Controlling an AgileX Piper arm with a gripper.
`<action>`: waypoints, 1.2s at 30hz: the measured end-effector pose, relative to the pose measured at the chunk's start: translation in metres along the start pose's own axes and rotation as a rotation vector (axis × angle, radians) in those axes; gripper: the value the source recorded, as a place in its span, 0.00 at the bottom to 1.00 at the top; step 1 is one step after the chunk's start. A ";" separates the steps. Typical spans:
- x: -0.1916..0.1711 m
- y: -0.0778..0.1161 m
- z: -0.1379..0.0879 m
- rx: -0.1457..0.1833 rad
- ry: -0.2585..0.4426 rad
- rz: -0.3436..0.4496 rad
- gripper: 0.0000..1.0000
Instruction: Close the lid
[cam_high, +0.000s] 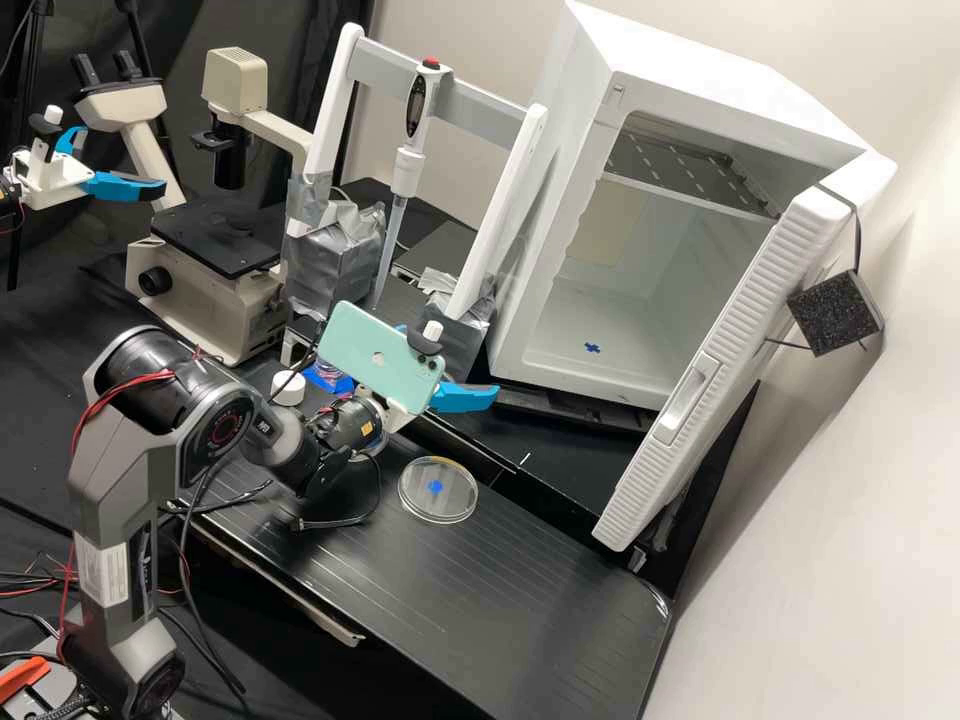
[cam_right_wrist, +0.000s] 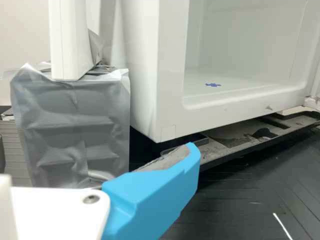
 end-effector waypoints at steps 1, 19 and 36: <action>0.000 0.000 0.000 0.000 0.000 0.000 1.00; -0.049 0.012 0.014 0.005 0.029 0.113 1.00; -0.133 0.024 0.051 0.033 -0.074 0.187 1.00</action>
